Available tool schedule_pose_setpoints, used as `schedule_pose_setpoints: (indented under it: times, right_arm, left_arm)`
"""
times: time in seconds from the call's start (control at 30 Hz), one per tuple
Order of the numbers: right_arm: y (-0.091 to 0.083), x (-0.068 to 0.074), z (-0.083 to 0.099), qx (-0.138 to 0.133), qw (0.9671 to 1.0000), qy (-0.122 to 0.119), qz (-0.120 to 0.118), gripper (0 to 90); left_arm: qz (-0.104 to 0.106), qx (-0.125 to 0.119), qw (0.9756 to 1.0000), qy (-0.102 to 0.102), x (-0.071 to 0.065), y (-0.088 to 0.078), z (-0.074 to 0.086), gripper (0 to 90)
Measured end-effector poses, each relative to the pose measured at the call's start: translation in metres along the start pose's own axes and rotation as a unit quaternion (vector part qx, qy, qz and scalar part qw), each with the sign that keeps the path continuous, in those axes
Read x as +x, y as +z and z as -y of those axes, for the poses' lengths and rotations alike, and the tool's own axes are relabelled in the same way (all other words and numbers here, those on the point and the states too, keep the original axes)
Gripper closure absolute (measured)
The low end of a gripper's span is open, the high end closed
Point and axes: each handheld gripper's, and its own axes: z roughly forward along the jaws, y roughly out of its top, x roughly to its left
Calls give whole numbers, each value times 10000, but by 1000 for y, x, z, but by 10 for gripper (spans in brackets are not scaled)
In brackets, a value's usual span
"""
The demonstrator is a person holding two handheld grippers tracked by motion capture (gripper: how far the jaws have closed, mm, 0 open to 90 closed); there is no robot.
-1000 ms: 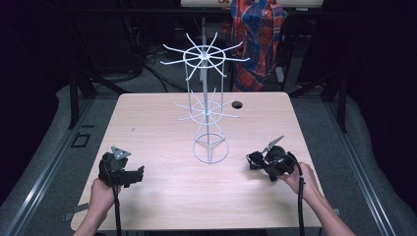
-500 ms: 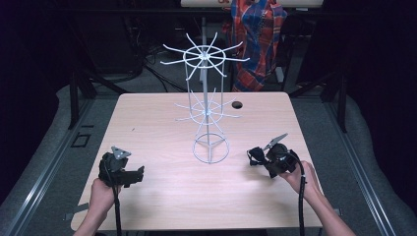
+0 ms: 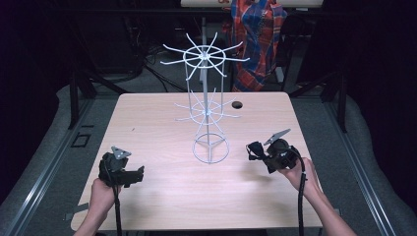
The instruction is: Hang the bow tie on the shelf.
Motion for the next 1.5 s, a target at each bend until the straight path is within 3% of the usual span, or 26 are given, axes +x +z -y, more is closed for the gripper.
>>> schedule_pose_setpoints:
  times: [0.97, 1.5]
  right_arm:
    - [-20, -5, -28, -674, 9977, 117, -27, 760]
    - [-40, -7, -30, -962, 9947, 213, -283, 760]
  left_arm:
    - [23, 13, 10000, 2, 1, 1, 0, 155]
    - [9, 6, 10000, -3, 0, 1, 0, 155]
